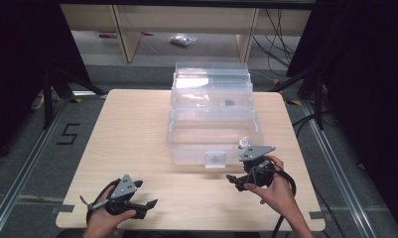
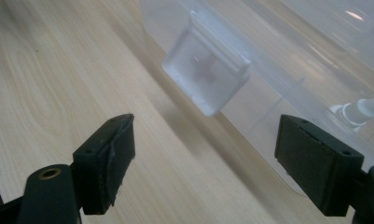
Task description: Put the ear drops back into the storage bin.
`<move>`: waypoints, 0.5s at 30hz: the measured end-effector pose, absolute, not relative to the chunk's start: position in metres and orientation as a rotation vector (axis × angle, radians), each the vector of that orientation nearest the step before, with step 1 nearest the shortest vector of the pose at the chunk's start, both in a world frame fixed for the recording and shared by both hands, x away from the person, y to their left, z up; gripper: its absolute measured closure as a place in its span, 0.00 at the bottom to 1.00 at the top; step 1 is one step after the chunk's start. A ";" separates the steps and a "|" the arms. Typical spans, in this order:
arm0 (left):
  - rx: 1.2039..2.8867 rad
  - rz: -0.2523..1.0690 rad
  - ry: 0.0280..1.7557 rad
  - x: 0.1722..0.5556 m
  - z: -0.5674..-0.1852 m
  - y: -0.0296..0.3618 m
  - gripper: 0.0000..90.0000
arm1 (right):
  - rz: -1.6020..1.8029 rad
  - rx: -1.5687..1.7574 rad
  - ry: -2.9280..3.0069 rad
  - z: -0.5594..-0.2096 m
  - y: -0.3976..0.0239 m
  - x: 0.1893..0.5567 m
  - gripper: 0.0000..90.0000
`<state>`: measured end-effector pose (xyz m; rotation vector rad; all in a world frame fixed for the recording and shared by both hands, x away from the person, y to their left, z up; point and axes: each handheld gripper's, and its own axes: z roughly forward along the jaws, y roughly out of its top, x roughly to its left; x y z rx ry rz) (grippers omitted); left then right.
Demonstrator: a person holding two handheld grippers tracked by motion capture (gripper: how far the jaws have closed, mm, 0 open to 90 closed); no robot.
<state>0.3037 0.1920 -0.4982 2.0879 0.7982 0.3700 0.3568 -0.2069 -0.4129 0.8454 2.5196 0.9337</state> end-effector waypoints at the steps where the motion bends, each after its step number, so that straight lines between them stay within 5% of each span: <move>1: 2.088 0.370 0.798 0.304 -0.498 0.192 0.19 | 0.936 0.845 2.517 -0.414 -0.208 0.356 0.23; 15: 2.088 0.369 0.798 0.304 -0.498 0.192 0.19 | 0.990 0.917 2.482 -0.429 -0.219 0.347 0.23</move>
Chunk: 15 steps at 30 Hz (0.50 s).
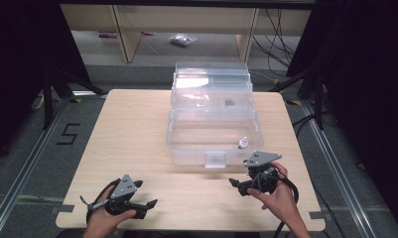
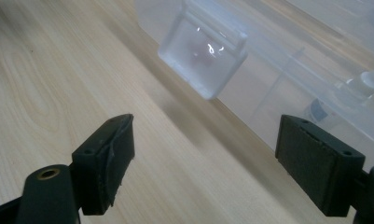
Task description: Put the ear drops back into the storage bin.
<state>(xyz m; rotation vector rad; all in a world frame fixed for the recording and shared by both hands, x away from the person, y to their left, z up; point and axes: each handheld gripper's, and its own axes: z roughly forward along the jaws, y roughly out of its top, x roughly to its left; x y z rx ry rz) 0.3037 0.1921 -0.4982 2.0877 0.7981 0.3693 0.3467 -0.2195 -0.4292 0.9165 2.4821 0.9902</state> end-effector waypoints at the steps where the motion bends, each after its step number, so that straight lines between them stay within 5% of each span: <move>1: 2.088 0.369 0.798 0.304 -0.498 0.192 0.19 | 0.988 0.930 2.486 -0.430 -0.220 0.346 0.23; 15: 2.086 0.383 0.794 0.304 -0.498 0.192 0.19 | 1.019 0.920 2.485 -0.441 -0.224 0.335 0.22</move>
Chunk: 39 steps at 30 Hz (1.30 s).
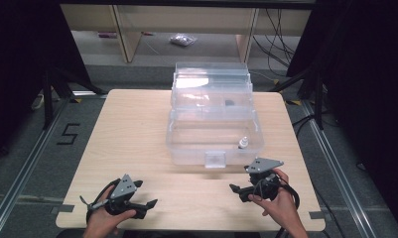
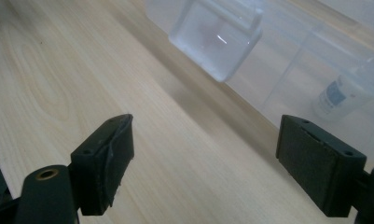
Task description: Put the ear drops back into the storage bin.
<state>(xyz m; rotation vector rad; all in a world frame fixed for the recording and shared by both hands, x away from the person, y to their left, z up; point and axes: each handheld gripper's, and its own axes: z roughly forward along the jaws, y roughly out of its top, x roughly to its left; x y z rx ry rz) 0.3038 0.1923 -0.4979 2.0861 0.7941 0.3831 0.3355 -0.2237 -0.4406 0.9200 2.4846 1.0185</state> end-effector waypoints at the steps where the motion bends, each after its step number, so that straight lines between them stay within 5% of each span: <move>1: 2.085 0.383 0.795 0.304 -0.498 0.192 0.19 | 1.025 0.895 2.494 -0.443 -0.225 0.336 0.22; 39: 2.057 0.378 0.807 0.303 -0.498 0.190 0.19 | 0.968 1.031 2.554 -0.474 -0.249 0.310 0.19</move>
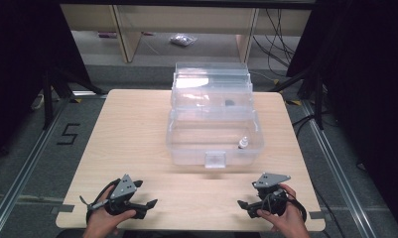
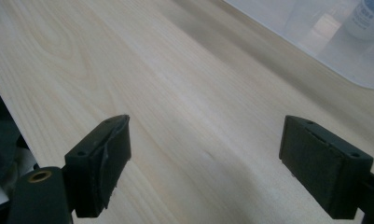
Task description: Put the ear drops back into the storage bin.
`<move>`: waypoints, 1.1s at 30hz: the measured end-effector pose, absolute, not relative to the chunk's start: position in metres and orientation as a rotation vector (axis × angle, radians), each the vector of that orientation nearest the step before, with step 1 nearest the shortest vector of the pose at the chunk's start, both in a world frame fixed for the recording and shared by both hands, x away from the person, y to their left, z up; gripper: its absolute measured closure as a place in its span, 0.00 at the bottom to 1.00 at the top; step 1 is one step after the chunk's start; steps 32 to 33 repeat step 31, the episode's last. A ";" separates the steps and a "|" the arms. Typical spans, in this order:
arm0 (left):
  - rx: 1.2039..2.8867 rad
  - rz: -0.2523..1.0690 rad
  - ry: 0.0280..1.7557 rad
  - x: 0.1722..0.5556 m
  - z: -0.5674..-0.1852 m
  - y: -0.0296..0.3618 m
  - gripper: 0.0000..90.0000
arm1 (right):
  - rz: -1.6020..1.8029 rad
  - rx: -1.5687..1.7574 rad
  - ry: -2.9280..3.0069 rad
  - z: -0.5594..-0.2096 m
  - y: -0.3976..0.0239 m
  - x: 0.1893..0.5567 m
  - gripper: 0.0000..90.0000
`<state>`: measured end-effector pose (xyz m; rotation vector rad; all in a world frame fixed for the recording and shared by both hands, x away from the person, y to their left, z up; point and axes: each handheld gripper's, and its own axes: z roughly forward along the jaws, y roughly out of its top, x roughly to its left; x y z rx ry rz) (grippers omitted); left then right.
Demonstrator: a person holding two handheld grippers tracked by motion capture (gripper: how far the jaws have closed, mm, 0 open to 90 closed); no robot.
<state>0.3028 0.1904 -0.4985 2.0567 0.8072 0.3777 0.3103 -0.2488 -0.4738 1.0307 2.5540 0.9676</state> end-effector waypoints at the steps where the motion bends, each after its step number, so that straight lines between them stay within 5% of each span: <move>1: 2.062 0.378 0.808 0.303 -0.498 0.191 0.19 | 0.989 1.050 2.544 -0.476 -0.247 0.309 0.19; 33: 2.082 0.389 0.800 0.303 -0.498 0.192 0.19 | 0.927 1.014 2.572 -0.481 -0.252 0.301 0.19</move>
